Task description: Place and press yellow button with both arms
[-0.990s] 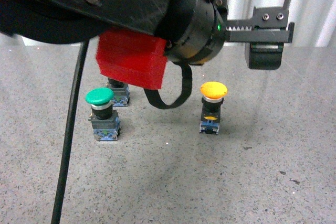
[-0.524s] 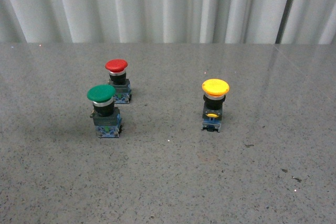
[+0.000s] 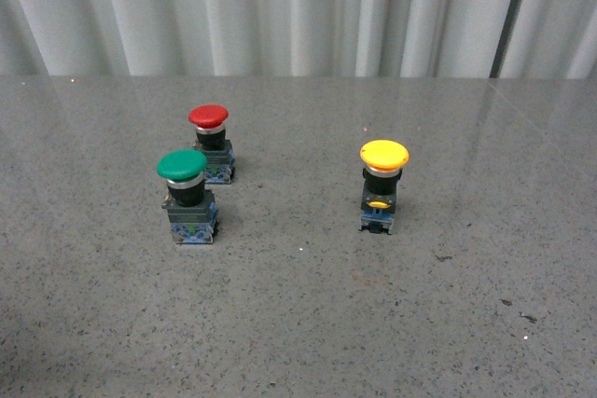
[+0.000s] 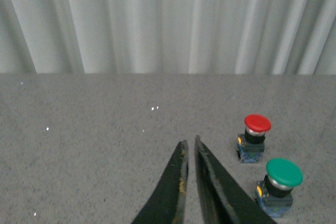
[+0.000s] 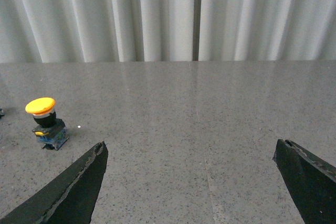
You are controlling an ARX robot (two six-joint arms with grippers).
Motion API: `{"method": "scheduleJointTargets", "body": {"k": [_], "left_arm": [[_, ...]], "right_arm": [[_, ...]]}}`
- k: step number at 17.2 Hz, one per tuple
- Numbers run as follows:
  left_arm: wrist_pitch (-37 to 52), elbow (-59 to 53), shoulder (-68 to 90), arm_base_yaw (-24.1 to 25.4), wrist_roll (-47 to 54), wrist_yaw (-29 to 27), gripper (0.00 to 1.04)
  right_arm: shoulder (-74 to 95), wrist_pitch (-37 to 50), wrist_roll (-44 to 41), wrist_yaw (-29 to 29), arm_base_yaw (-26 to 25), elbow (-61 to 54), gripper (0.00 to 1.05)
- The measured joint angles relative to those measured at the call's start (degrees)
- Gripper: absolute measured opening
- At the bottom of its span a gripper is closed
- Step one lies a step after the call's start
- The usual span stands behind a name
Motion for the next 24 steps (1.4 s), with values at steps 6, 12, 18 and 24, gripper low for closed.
{"method": "scheduleJointTargets", "body": {"k": [6, 12, 18, 24], "left_arm": [[-0.9, -8.5, -10.1, 6.5, -0.2, 6.4, 0.02], [-5.6, -12.7, -19.0, 6.3, -0.2, 6.5, 0.02], [-9.2, -15.4, -26.0, 6.3, -0.2, 6.5, 0.02], [-15.4, -15.4, -32.7, 6.3, -0.2, 6.5, 0.02]], "right_arm": [[0.0, 0.0, 0.0, 0.0, 0.0, 0.0, 0.98], [0.0, 0.0, 0.0, 0.0, 0.0, 0.0, 0.98], [0.0, 0.0, 0.0, 0.0, 0.0, 0.0, 0.98], [0.0, 0.0, 0.0, 0.0, 0.0, 0.0, 0.98]]}}
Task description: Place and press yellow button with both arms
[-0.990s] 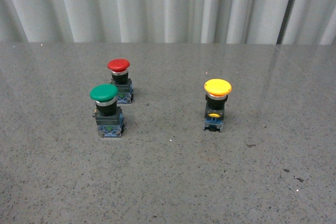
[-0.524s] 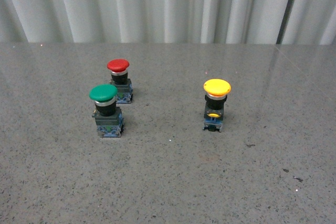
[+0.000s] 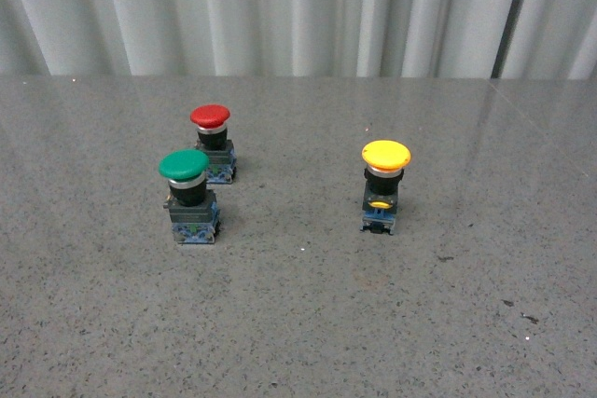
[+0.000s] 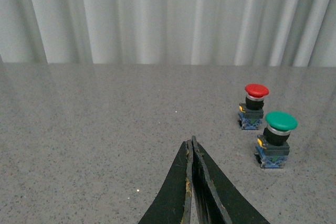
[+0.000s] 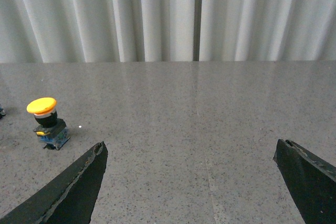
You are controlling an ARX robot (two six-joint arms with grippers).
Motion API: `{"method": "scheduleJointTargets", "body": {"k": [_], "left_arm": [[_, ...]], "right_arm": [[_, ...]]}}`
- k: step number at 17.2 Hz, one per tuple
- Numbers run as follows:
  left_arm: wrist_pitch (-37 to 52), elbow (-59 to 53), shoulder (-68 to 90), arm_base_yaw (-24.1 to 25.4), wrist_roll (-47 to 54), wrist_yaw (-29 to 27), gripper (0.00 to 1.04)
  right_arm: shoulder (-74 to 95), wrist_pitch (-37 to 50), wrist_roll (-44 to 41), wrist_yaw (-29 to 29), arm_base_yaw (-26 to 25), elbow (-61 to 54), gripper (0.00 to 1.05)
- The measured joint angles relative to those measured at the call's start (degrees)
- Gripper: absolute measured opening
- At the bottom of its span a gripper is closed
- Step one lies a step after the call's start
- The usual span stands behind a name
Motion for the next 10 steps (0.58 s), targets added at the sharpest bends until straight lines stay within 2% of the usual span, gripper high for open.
{"method": "scheduleJointTargets", "body": {"k": [2, 4, 10], "left_arm": [[-1.6, 0.0, -1.7, 0.0, 0.0, 0.0, 0.02], [-12.2, 0.0, -10.6, 0.0, 0.0, 0.0, 0.02], [-11.8, 0.0, -11.1, 0.0, 0.0, 0.0, 0.02]], "right_arm": [[0.0, 0.0, 0.0, 0.0, 0.0, 0.0, 0.98], [0.0, 0.0, 0.0, 0.0, 0.0, 0.0, 0.98], [0.0, 0.0, 0.0, 0.0, 0.0, 0.0, 0.98]]}}
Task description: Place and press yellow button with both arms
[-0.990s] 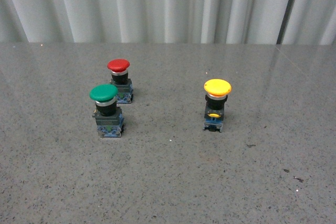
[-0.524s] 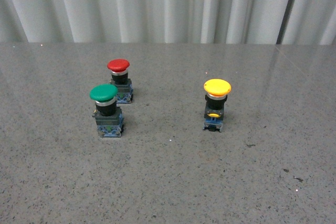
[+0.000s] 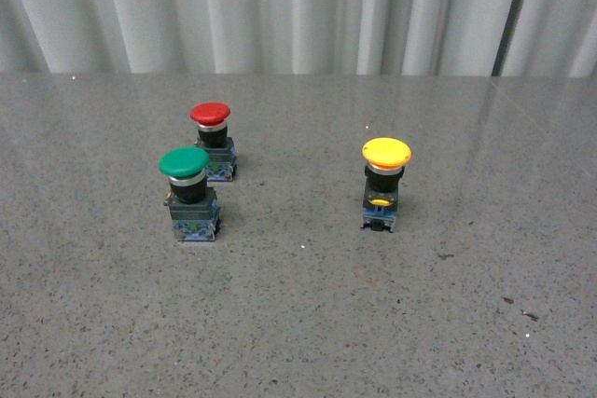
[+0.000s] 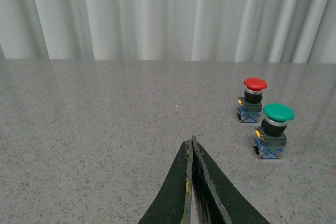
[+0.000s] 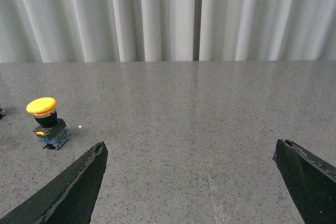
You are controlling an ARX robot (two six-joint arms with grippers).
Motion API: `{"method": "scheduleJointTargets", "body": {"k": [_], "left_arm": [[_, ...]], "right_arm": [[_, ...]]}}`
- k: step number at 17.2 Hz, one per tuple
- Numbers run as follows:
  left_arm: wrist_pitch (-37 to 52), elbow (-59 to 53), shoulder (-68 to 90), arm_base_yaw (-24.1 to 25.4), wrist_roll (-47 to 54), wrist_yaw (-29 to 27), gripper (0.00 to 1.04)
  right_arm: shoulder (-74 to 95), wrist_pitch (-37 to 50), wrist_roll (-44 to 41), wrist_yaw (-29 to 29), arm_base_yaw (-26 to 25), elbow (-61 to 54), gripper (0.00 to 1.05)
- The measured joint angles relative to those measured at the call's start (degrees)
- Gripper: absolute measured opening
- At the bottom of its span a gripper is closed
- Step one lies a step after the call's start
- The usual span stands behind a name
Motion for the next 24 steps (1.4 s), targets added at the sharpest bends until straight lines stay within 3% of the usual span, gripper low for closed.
{"method": "scheduleJointTargets", "body": {"k": [2, 5, 11, 24], "left_arm": [[0.0, 0.0, 0.0, 0.0, -0.1, 0.0, 0.05], [0.0, 0.0, 0.0, 0.0, -0.1, 0.0, 0.41], [0.0, 0.0, 0.0, 0.0, 0.0, 0.0, 1.00], [0.0, 0.0, 0.0, 0.0, 0.0, 0.0, 0.98]], "right_arm": [[0.0, 0.0, 0.0, 0.0, 0.0, 0.0, 0.98], [0.0, 0.0, 0.0, 0.0, 0.0, 0.0, 0.98], [0.0, 0.0, 0.0, 0.0, 0.0, 0.0, 0.98], [0.0, 0.0, 0.0, 0.0, 0.0, 0.0, 0.98]]}}
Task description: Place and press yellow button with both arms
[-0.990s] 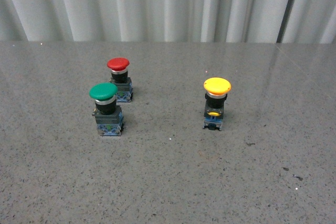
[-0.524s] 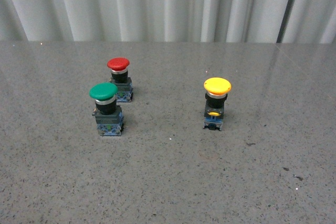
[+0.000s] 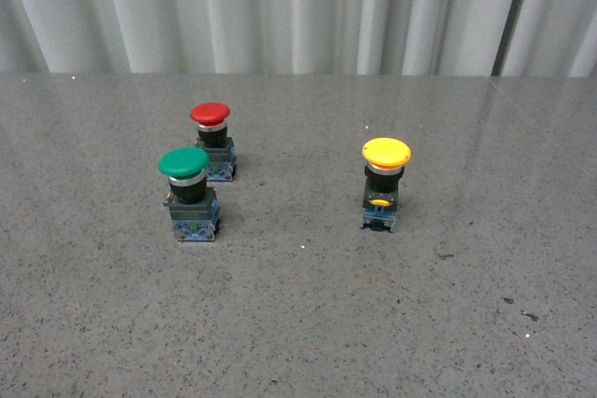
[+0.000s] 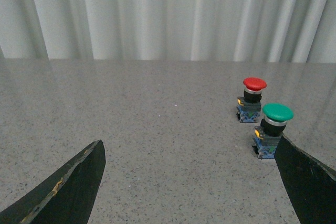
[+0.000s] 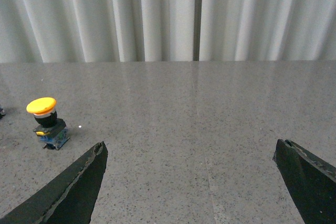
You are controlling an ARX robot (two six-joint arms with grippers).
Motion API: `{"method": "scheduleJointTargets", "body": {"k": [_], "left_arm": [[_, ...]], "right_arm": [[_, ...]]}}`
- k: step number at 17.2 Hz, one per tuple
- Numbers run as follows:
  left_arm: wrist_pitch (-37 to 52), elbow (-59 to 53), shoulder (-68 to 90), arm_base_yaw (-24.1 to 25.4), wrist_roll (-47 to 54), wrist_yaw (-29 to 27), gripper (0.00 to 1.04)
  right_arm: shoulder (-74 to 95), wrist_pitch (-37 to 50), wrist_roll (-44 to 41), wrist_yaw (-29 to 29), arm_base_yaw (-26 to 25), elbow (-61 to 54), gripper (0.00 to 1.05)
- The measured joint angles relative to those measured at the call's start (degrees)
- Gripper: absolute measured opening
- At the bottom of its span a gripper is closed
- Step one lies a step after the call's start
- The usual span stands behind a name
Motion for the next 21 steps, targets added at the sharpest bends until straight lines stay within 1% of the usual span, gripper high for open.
{"method": "scheduleJointTargets", "body": {"k": [2, 3, 4, 5, 6, 7, 8, 9, 10, 11, 13, 15, 16, 17, 19, 21], "left_arm": [[0.0, 0.0, 0.0, 0.0, 0.0, 0.0, 0.98], [0.0, 0.0, 0.0, 0.0, 0.0, 0.0, 0.98], [0.0, 0.0, 0.0, 0.0, 0.0, 0.0, 0.98], [0.0, 0.0, 0.0, 0.0, 0.0, 0.0, 0.98], [0.0, 0.0, 0.0, 0.0, 0.0, 0.0, 0.98], [0.0, 0.0, 0.0, 0.0, 0.0, 0.0, 0.98], [0.0, 0.0, 0.0, 0.0, 0.0, 0.0, 0.98], [0.0, 0.0, 0.0, 0.0, 0.0, 0.0, 0.98], [0.0, 0.0, 0.0, 0.0, 0.0, 0.0, 0.98], [0.0, 0.0, 0.0, 0.0, 0.0, 0.0, 0.98], [0.0, 0.0, 0.0, 0.0, 0.0, 0.0, 0.98], [0.0, 0.0, 0.0, 0.0, 0.0, 0.0, 0.98], [0.0, 0.0, 0.0, 0.0, 0.0, 0.0, 0.98], [0.0, 0.0, 0.0, 0.0, 0.0, 0.0, 0.98], [0.0, 0.0, 0.0, 0.0, 0.0, 0.0, 0.98], [0.0, 0.0, 0.0, 0.0, 0.0, 0.0, 0.98]], "right_arm": [[0.1, -0.1, 0.8, 0.8, 0.2, 0.0, 0.98], [2.0, 0.9, 6.1, 2.8, 0.3, 0.6, 0.98], [6.8, 4.4, 13.2, 1.8, -0.7, 3.8, 0.98], [12.9, 11.7, 15.4, 0.1, -0.5, 8.9, 0.98], [20.0, 18.6, 15.8, -0.2, 1.5, 13.5, 0.98], [30.9, 26.3, 15.6, -0.2, 5.4, 18.3, 0.98], [38.8, 30.4, 15.0, -0.2, 8.4, 21.6, 0.98], [51.1, 34.1, 13.8, -0.2, 13.2, 27.9, 0.98], [61.5, 35.6, 12.8, -0.3, 17.4, 34.0, 0.98], [70.2, 35.8, 12.0, -0.3, 20.0, 38.9, 0.98], [82.1, 34.9, 9.3, 0.0, 22.1, 44.5, 0.98], [89.5, 33.0, 7.1, 0.7, 22.9, 47.2, 0.98], [91.4, 32.0, 6.4, 1.4, 22.9, 48.0, 0.96], [92.0, 31.3, 5.8, 1.6, 22.9, 48.4, 0.85], [92.8, 30.7, 4.7, 2.1, 23.6, 48.7, 0.59], [93.5, 30.5, 4.1, 2.2, 24.4, 48.7, 0.42]]}}
